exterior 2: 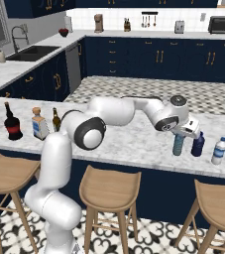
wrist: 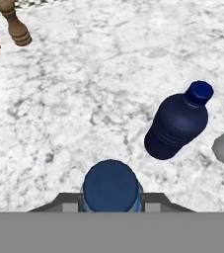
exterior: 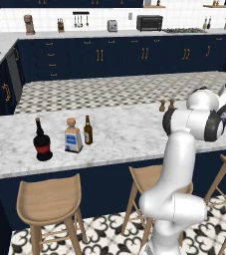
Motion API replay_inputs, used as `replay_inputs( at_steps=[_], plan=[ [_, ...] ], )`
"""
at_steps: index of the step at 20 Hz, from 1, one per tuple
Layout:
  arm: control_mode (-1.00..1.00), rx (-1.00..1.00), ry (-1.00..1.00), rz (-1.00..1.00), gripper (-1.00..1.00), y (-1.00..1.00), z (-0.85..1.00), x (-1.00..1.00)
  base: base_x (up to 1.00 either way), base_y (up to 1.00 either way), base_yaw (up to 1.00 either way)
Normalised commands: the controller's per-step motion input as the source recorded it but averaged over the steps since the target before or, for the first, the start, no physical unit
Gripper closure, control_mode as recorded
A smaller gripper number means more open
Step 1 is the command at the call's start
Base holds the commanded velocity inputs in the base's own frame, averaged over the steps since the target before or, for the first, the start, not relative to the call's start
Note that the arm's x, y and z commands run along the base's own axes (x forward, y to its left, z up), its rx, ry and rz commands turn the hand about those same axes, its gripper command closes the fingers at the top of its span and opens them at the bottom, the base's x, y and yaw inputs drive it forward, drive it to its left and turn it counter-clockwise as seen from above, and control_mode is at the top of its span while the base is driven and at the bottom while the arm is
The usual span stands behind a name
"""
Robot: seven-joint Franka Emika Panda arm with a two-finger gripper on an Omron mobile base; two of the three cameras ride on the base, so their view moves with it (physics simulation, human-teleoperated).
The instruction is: Move the plastic bottles in the middle to the plastics group, and the glass bottles in the middle to the glass group.
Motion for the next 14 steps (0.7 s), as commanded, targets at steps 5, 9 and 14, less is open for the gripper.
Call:
replay_inputs(
  at_steps=[5, 9, 14],
  plan=[
    [-1.00, -0.03, 0.00, 0.00, 1.00, 0.00, -0.17, 0.00, 0.00, 0.00, 0.00],
    [-1.00, 0.00, -0.01, 0.00, 1.00, 0.00, -0.32, 0.00, 0.00, 0.00, 0.00],
    [-1.00, 0.00, -0.05, 0.00, 1.00, 0.00, 0.04, 0.02, 0.00, 0.00, 0.00]
  ],
)
